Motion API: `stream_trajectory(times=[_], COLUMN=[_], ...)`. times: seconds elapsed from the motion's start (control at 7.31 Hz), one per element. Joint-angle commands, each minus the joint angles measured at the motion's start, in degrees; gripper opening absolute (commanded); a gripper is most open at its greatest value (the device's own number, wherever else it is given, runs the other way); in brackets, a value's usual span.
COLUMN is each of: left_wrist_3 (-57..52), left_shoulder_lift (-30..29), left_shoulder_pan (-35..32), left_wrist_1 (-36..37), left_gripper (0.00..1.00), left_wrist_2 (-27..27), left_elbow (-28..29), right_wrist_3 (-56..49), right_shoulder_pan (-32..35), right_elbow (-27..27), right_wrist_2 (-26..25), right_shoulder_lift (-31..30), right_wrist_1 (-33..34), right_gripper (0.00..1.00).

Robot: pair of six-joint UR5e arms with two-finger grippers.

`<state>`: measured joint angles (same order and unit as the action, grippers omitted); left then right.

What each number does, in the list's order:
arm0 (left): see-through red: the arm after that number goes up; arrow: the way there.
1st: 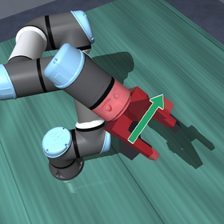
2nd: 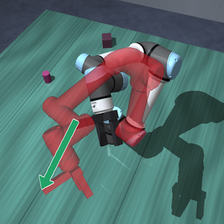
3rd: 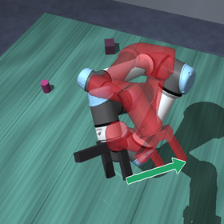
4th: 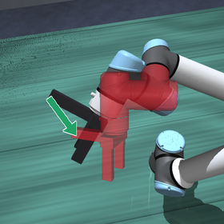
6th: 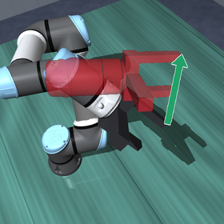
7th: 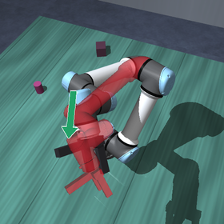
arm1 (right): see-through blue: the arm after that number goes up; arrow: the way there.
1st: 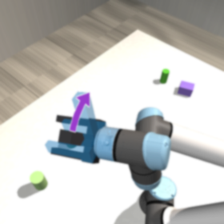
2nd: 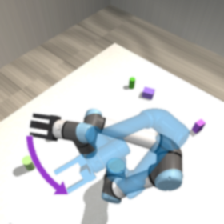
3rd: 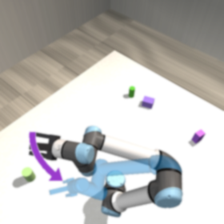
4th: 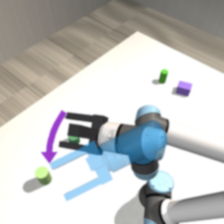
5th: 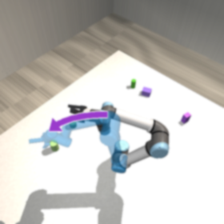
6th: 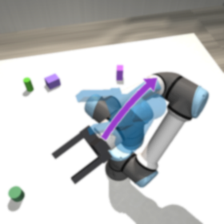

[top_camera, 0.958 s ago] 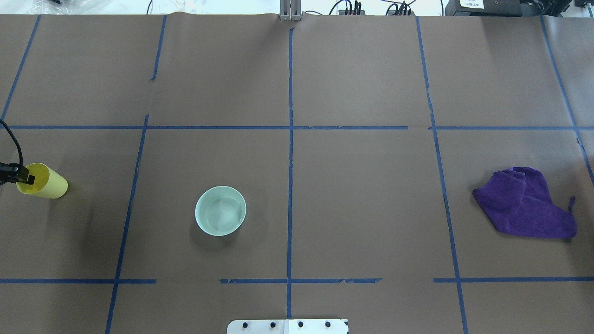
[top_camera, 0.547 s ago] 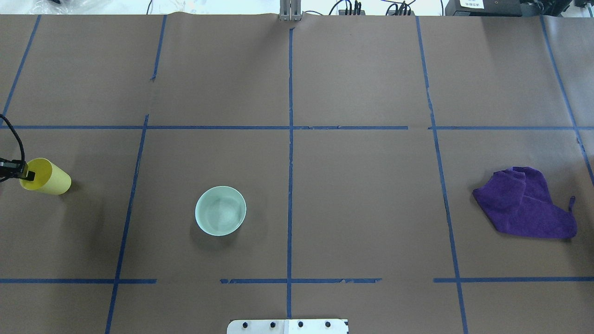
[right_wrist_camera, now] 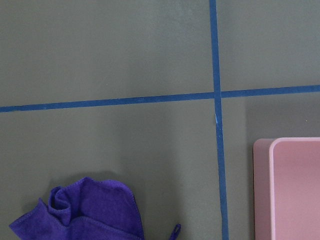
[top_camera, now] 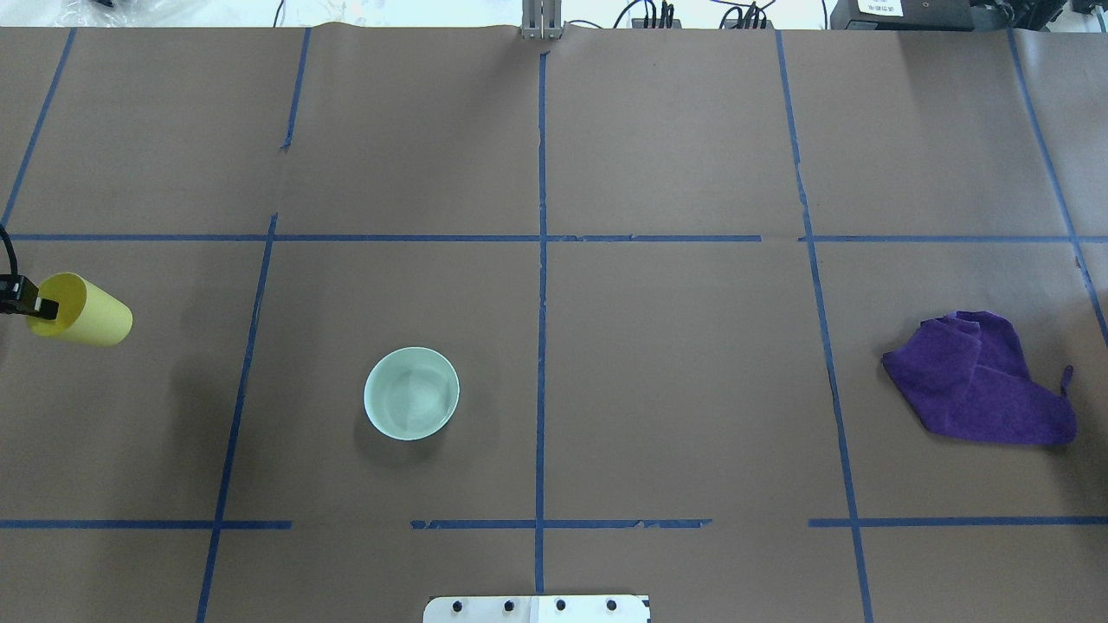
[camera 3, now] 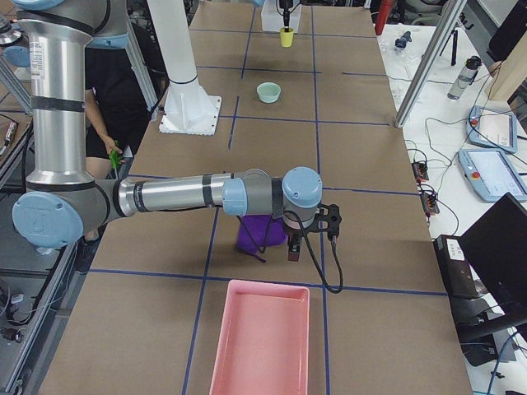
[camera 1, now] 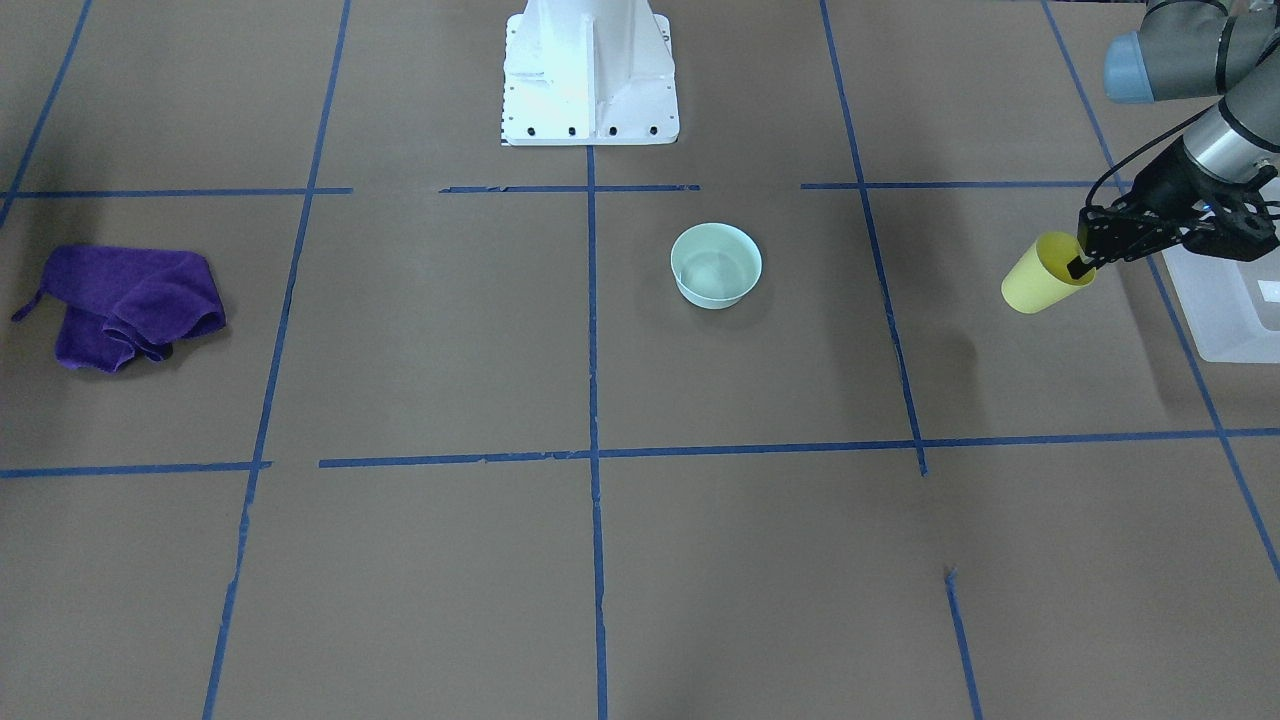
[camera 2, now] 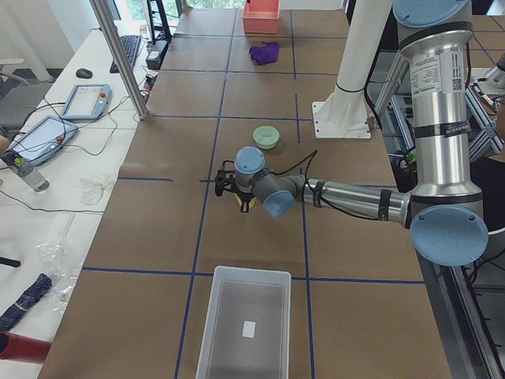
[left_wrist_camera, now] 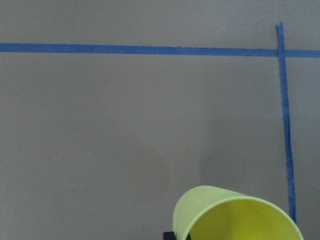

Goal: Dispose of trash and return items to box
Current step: 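Lift the yellow cup toward the clear bin while the right gripper approaches the purple cloth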

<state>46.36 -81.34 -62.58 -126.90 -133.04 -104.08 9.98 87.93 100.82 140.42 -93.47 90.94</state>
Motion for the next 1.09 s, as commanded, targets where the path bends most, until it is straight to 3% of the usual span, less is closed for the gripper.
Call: stream_trajectory(times=[0.0, 0.14, 0.55, 0.68, 0.82, 0.96], left_wrist_3=[-0.7, -2.4, -8.4, -10.0, -13.0, -18.7], left_shoulder_lift=[-0.5, -0.5, -1.1, -1.3, -3.1, -6.4], left_shoulder_pan=[-0.8, -1.4, -3.0, -3.3, -3.7, -8.0], left_wrist_1=[8.5, 11.5, 16.6, 20.3, 28.4, 35.6], left_gripper=[0.0, 0.0, 0.0, 0.0, 0.0, 0.0], left_wrist_2=[-0.1, -0.1, 0.5, 3.2, 7.1, 7.5], left_elbow=[-5.1, -7.3, -9.2, -11.7, -14.9, -15.5], right_wrist_3=[14.9, 23.4, 33.1, 36.5, 38.5, 39.0], right_shoulder_pan=[-5.6, -9.8, -20.5, -23.9, -26.2, -28.5], right_elbow=[0.0, -0.2, -0.2, -0.1, -0.2, -0.2], right_wrist_2=[-1.8, -2.3, -8.5, -10.4, -11.8, -12.5], right_shoulder_lift=[-1.6, -2.3, -2.3, -2.3, -2.3, -2.3], right_wrist_1=[-13.7, -21.6, -28.9, -30.5, -32.3, -32.3], right_gripper=[1.0, 1.0, 1.0, 1.0, 1.0, 1.0])
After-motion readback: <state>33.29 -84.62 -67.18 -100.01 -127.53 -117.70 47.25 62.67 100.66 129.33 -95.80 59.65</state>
